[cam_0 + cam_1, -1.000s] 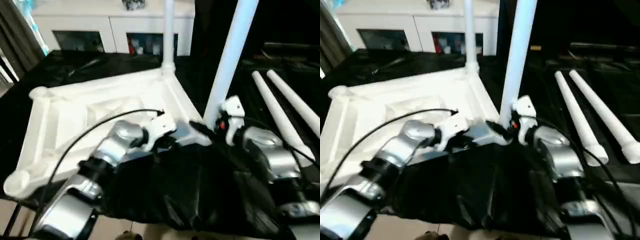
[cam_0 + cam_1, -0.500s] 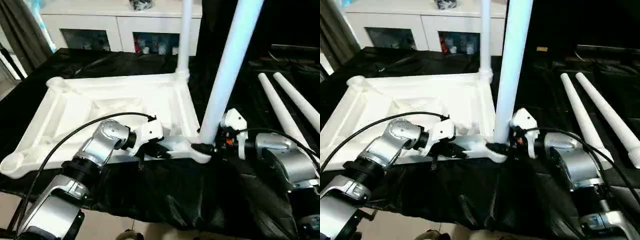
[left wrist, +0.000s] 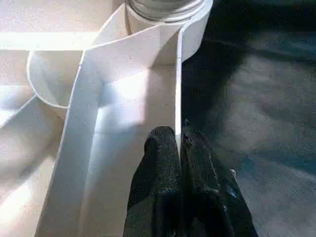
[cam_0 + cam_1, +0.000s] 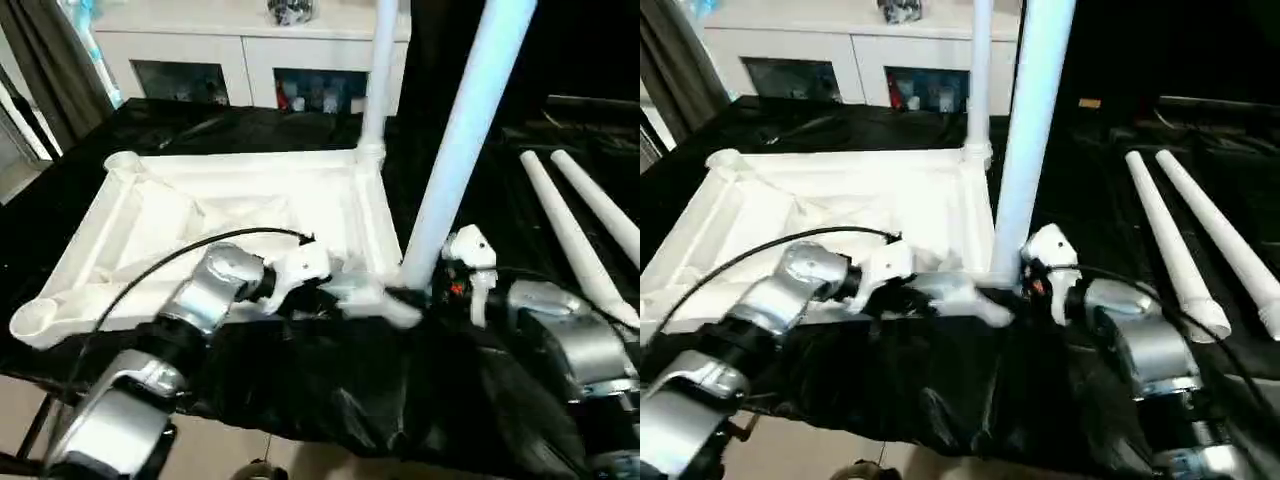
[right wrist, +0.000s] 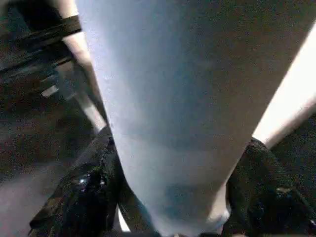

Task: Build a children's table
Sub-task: Rotate leg to tighten

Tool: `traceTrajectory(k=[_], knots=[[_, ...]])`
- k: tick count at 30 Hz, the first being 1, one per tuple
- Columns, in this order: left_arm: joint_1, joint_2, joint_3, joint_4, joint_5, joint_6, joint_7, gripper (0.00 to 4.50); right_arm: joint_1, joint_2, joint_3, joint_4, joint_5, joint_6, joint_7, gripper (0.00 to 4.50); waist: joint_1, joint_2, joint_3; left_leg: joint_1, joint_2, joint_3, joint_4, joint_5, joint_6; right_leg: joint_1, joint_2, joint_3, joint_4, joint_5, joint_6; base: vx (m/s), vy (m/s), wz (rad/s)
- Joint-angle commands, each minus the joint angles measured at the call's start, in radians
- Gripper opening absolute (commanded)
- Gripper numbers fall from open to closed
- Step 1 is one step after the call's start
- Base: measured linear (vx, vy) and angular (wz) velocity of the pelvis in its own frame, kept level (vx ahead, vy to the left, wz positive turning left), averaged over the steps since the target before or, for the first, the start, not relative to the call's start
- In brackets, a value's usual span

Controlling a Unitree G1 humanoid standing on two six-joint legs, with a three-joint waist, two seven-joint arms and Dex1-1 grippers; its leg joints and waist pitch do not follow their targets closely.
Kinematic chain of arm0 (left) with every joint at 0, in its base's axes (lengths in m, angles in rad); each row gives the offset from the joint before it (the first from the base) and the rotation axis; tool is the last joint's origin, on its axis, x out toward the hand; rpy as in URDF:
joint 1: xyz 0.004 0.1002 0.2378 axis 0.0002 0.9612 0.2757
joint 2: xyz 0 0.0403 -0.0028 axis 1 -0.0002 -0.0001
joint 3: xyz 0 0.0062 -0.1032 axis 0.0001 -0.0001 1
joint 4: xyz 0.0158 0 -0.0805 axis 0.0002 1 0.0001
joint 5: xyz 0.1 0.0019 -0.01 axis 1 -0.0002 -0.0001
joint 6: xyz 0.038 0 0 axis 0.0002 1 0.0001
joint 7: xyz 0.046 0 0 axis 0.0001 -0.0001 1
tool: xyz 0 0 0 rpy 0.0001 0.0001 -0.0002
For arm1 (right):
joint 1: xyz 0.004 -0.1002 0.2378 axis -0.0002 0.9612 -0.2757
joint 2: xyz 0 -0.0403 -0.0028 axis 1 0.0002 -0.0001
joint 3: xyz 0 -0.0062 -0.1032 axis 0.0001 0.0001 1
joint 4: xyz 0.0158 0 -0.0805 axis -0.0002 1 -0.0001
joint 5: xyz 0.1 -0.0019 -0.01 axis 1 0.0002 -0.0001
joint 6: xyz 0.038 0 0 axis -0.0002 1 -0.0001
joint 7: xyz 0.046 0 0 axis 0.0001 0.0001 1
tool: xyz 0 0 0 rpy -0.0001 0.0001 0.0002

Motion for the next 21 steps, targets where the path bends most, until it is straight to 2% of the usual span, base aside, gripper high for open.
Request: traceTrajectory(k=[1, 2, 4, 6, 8, 10, 11, 12, 14, 15, 18, 21], knots=[[-0.056, -0.092, 0.040, 0.005, 0.004, 0.040, 0.187, 0.00, 0.003, 0.120, 0.018, 0.075, -0.022, 0.053, -0.178, 2.59, -0.014, -0.015, -0.058, 0.032, 0.056, -0.032, -0.083, -0.315, -0.015, 0.027, -0.065, 0.042, -0.089, -0.408, -0.193, 0.000, 0.000, 0.00], [-0.058, -0.101, 0.042, 0.008, 0.007, 0.047, 0.207, 0.00, -0.001, 0.133, 0.013, 0.083, -0.025, 0.054, -0.202, 2.58, -0.021, -0.017, -0.058, 0.034, 0.053, -0.036, -0.085, -0.341, -0.028, 0.025, -0.064, 0.037, -0.094, -0.444, -0.181, 0.000, 0.000, 0.00], [-0.068, -0.153, 0.045, 0.019, 0.024, 0.078, 0.300, 0.00, -0.026, 0.202, -0.011, 0.135, -0.054, 0.056, -0.340, 2.58, -0.029, -0.013, -0.055, 0.038, 0.053, -0.036, -0.085, -0.361, -0.034, 0.019, -0.064, 0.039, -0.101, -0.466, -0.168, 0.000, 0.000, 0.00], [-0.072, -0.178, 0.044, 0.023, 0.032, 0.087, 0.336, 0.00, -0.042, 0.235, -0.024, 0.161, -0.060, 0.051, -0.397, 2.58, -0.037, -0.014, -0.055, 0.035, 0.050, -0.040, -0.087, -0.383, -0.035, 0.023, -0.064, 0.035, -0.105, -0.497, -0.150, 0.000, 0.000, 0.00], [-0.071, -0.226, 0.038, 0.018, 0.037, 0.093, 0.368, 0.00, -0.079, 0.302, -0.055, 0.208, -0.063, 0.035, -0.510, 2.58, -0.043, -0.011, -0.056, 0.034, 0.049, -0.041, -0.087, -0.383, -0.028, 0.020, -0.065, 0.036, -0.110, -0.490, -0.141, 0.000, 0.000, 0.00], [-0.069, -0.240, 0.027, 0.014, 0.039, 0.072, 0.360, 0.00, -0.095, 0.325, -0.057, 0.223, -0.065, -0.009, -0.528, 2.58, -0.052, -0.011, -0.057, 0.029, 0.048, -0.043, -0.090, -0.384, -0.026, 0.023, -0.061, 0.033, -0.108, -0.471, -0.142, 0.000, 0.000, 0.00], [-0.069, -0.242, 0.025, 0.014, 0.037, 0.068, 0.356, 0.00, -0.098, 0.332, -0.062, 0.224, -0.061, -0.022, -0.528, 2.58, -0.052, -0.009, -0.058, 0.032, 0.049, -0.041, -0.089, -0.388, -0.023, 0.020, -0.062, 0.035, -0.109, -0.459, -0.143, 0.000, 0.000, 0.00], [-0.068, -0.240, 0.024, 0.016, 0.036, 0.055, 0.348, 0.00, -0.099, 0.341, -0.073, 0.218, -0.053, -0.030, -0.519, 3.14, -0.054, -0.010, -0.059, 0.027, 0.049, -0.041, -0.089, -0.381, -0.017, 0.024, -0.062, 0.036, -0.106, -0.435, -0.149, 0.000, 0.000, 0.00], [-0.067, -0.237, 0.023, 0.016, 0.037, 0.042, 0.344, 0.00, -0.098, 0.345, -0.079, 0.211, -0.048, -0.031, -0.510, 3.28, -0.052, -0.010, -0.061, 0.024, 0.050, -0.039, -0.090, -0.356, -0.006, 0.027, -0.061, 0.038, -0.101, -0.386, -0.161, 0.000, 0.000, 0.00], [-0.062, -0.225, 0.022, 0.010, 0.036, 0.024, 0.320, 0.00, -0.095, 0.330, -0.071, 0.203, -0.057, -0.041, -0.485, 3.28, -0.052, -0.010, -0.062, 0.023, 0.050, -0.038, -0.090, -0.341, -0.003, 0.029, -0.060, 0.038, -0.097, -0.355, -0.172, 0.000, 0.000, 0.00], [-0.049, -0.203, 0.017, -0.009, 0.024, 0.012, 0.276, 0.00, -0.086, 0.294, -0.048, 0.188, -0.071, -0.056, -0.443, 3.64, -0.050, -0.011, -0.064, 0.019, 0.050, -0.035, -0.087, -0.310, 0.011, 0.034, -0.060, 0.039, -0.090, -0.299, -0.191, 0.000, 0.000, 0.00], [-0.024, -0.166, 0.009, -0.043, 0.009, -0.013, 0.197, 0.00, -0.064, 0.235, -0.024, 0.162, -0.071, -0.069, -0.353, 3.64, -0.047, -0.013, -0.067, 0.016, 0.050, -0.033, -0.083, -0.271, 0.032, 0.039, -0.062, 0.040, -0.085, -0.257, -0.206, 0.000, 0.000, 0.00]])
